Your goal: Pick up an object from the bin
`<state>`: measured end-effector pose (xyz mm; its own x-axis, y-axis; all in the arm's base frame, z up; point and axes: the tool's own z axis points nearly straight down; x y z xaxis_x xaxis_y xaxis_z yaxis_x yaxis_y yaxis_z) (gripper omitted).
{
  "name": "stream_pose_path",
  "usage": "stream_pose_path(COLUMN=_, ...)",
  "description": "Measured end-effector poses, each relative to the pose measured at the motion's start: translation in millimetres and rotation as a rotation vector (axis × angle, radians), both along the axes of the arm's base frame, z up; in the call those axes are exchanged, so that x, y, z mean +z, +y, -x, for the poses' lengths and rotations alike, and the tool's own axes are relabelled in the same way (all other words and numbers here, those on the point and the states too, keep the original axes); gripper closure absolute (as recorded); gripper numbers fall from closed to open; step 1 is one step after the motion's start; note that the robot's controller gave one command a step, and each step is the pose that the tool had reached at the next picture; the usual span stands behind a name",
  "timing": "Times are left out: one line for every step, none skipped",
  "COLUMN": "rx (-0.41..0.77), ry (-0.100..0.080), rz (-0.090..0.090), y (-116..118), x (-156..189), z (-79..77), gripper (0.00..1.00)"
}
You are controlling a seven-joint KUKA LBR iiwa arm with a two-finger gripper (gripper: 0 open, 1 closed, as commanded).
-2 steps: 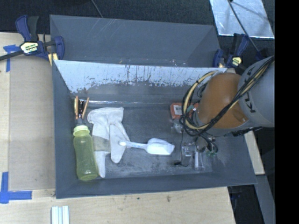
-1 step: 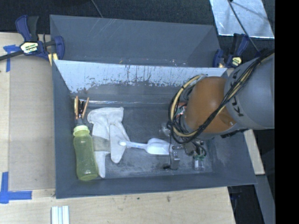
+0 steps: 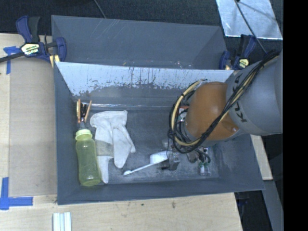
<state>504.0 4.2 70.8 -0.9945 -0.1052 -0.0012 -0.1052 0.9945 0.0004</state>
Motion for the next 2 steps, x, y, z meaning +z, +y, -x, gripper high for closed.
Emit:
stream_pose_path(rx=0.000, ry=0.000, rz=0.000, y=0, x=0, z=0.0, gripper=1.00)
stream_pose_path(rx=0.007, ry=-0.002, rz=0.001, y=-17, x=134, z=-14.8, gripper=1.00)
